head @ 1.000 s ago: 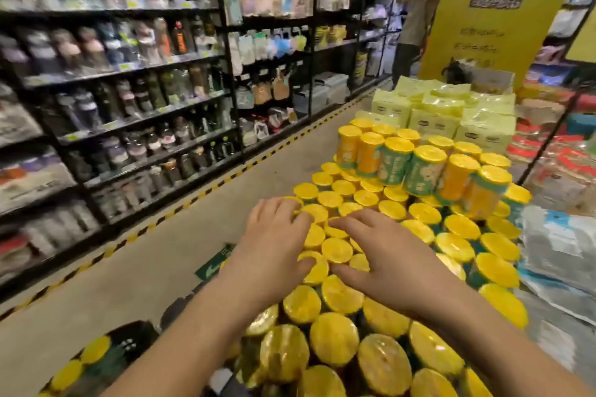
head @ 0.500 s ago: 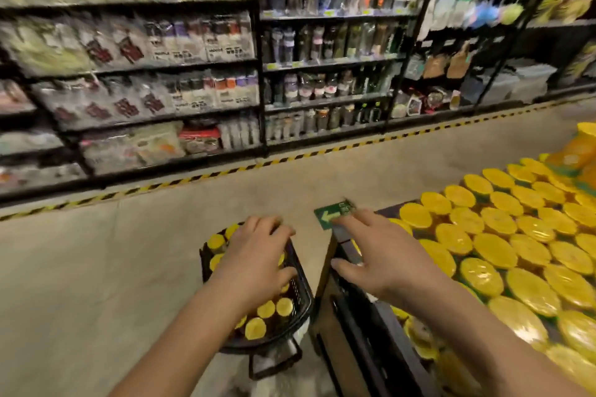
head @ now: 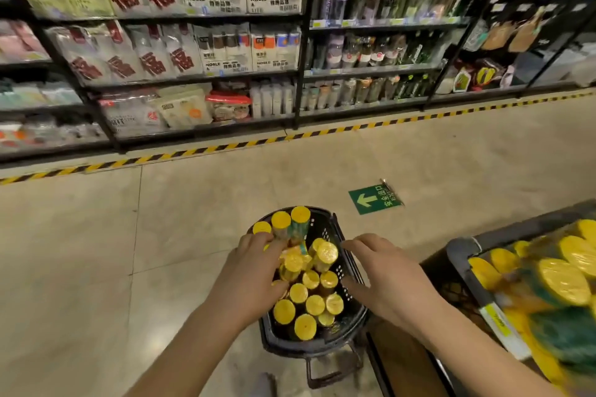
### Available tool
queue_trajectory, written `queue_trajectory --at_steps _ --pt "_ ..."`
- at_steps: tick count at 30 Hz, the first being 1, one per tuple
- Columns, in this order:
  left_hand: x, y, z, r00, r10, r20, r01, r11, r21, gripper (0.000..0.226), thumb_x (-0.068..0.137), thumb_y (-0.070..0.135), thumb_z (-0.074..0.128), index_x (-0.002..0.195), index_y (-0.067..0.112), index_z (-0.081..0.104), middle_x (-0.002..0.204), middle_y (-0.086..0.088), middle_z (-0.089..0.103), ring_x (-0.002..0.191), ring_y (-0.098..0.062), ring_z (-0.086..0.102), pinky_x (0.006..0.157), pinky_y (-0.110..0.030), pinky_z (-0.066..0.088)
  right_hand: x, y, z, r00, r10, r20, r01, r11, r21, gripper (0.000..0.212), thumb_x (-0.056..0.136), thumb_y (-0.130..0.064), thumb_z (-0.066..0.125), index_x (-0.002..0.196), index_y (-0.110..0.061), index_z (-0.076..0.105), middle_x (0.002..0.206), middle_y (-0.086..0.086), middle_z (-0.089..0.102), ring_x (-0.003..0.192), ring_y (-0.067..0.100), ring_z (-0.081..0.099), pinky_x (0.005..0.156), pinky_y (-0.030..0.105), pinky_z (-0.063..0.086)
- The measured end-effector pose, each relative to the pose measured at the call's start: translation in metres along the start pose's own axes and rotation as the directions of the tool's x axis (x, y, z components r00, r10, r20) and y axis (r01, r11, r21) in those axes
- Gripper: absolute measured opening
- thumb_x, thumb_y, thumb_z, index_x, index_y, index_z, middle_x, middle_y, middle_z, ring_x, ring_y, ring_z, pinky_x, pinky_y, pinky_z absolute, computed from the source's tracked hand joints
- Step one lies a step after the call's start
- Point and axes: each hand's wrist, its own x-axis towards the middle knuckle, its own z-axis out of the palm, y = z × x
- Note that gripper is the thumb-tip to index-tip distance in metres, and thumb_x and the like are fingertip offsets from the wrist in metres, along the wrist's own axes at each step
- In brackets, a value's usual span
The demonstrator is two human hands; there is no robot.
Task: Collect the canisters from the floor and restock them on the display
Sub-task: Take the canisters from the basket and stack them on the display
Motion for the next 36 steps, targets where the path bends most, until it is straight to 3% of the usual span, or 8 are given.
queue_trajectory --at_steps 3,8,17,25,29,32,36 --pt "0.023 -0.018 0.019 0.999 0.0 0.047 0.001 1.0 -0.011 0.066 0.09 0.046 0.063 0.149 0.031 0.037 0.154 0.005 0.031 0.14 -0.02 0.027 0.11 -0.035 0.037 0.022 0.003 0.026 1.0 0.022 0.013 -0.022 1.0 0.002 0.06 0.085 -0.047 0.067 0.139 -0.022 0.056 0.129 0.001 0.06 0.111 0.026 0.062 0.081 0.039 0.056" --pt "0.069 -0.037 0.071 0.993 0.015 0.114 -0.014 1.0 -0.008 0.066 0.093 0.048 0.06 0.151 0.03 0.033 0.157 0.005 0.025 0.144 -0.02 0.023 0.113 -0.034 0.034 0.055 0.033 0.075 0.998 0.052 0.03 -0.051 0.999 -0.01 0.056 0.087 -0.046 0.067 0.139 -0.027 0.054 0.13 -0.004 0.057 0.114 0.021 0.059 0.087 0.035 0.053" --pt "0.16 -0.077 0.209 0.979 -0.01 0.206 0.004 1.0 0.029 0.068 0.094 0.045 0.062 0.152 0.027 0.032 0.161 0.002 0.019 0.144 -0.024 0.025 0.113 -0.037 0.036 0.119 0.11 0.215 0.996 0.087 0.035 -0.084 0.993 -0.077 0.054 0.068 -0.038 0.086 0.115 -0.02 0.067 0.106 0.003 0.065 0.088 0.026 0.067 0.065 0.039 0.057" --pt "0.219 -0.107 0.31 0.971 -0.055 0.234 0.038 0.996 0.078 0.07 0.092 0.044 0.066 0.15 0.025 0.032 0.155 -0.004 0.022 0.139 -0.028 0.031 0.104 -0.04 0.044 0.155 0.155 0.321 0.99 0.118 0.076 -0.111 0.99 -0.09 0.046 0.069 -0.035 0.085 0.107 -0.016 0.067 0.105 0.008 0.064 0.09 0.032 0.066 0.069 0.041 0.053" --pt "0.24 -0.113 0.336 0.968 -0.07 0.243 0.045 0.993 0.109 0.076 0.09 0.04 0.069 0.153 0.025 0.029 0.154 -0.008 0.022 0.139 -0.03 0.03 0.104 -0.04 0.044 0.163 0.166 0.344 0.986 0.134 0.103 -0.125 0.988 -0.095 0.044 0.073 -0.034 0.082 0.11 -0.016 0.066 0.108 0.008 0.063 0.095 0.032 0.064 0.073 0.039 0.049" --pt "0.251 -0.112 0.35 0.964 -0.069 0.256 0.03 0.988 0.151 0.078 0.09 0.037 0.07 0.154 0.026 0.026 0.154 -0.009 0.021 0.139 -0.032 0.03 0.102 -0.041 0.045 0.163 0.17 0.353 0.988 0.121 0.091 -0.113 0.989 -0.093 0.046 0.067 -0.03 0.087 0.105 -0.014 0.068 0.101 0.01 0.064 0.088 0.033 0.065 0.068 0.038 0.049" --pt "0.263 -0.111 0.367 0.961 -0.08 0.266 0.023 0.977 0.211 0.078 0.09 0.019 0.069 0.154 0.028 0.024 0.152 -0.011 0.024 0.137 -0.034 0.031 0.096 -0.039 0.047 0.167 0.174 0.359 0.987 0.128 0.101 -0.118 0.988 -0.096 0.044 0.073 -0.033 0.082 0.11 -0.015 0.066 0.108 0.009 0.063 0.094 0.034 0.064 0.072 0.039 0.049"
